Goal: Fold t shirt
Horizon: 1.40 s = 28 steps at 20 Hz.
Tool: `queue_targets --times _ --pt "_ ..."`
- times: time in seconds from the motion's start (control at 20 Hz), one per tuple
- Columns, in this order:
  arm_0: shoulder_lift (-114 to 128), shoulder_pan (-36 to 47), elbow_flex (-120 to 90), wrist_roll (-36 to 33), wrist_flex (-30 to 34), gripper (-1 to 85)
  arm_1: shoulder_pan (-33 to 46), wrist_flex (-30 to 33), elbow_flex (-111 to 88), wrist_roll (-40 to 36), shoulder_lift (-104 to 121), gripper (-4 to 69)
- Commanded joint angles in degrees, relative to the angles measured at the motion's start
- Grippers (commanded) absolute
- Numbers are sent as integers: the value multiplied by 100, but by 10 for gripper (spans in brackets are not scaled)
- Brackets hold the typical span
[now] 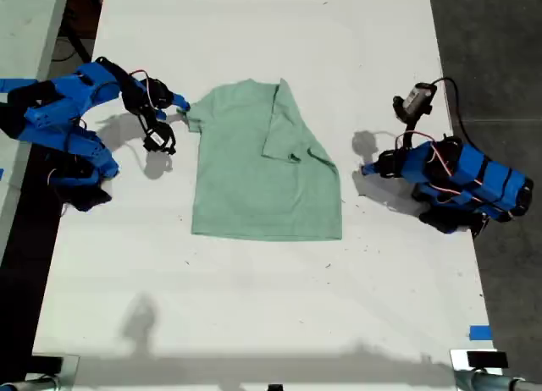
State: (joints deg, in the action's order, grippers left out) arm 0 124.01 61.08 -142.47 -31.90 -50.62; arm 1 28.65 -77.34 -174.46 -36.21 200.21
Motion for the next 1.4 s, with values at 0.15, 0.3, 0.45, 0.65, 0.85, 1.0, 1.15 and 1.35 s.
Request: queue_targets --times 0.15,0.3,0.45,0.65,0.85,1.0,1.15,1.35 --pt "-62 18 176 -70 387 234 -26 -9 -272 -70 53 13" --pt "-431 -35 246 -62 721 223 -26 -9 -272 -70 53 13" --pt "-1230 -79 483 -79 782 38 -26 -9 -272 -70 53 13" --pt "-1116 -149 563 18 703 -1 -35 -9 -272 -88 53 13" --pt "-562 -325 1116 18 132 -1 -35 -9 -264 -88 53 13" --pt "-9 -431 1301 149 -202 59 -44 -9 -264 -88 53 13" --pt "448 -413 1213 290 -457 262 -44 -9 -264 -97 53 13" --pt "-483 -299 1204 -114 -132 233 -44 -9 -264 -97 53 13"
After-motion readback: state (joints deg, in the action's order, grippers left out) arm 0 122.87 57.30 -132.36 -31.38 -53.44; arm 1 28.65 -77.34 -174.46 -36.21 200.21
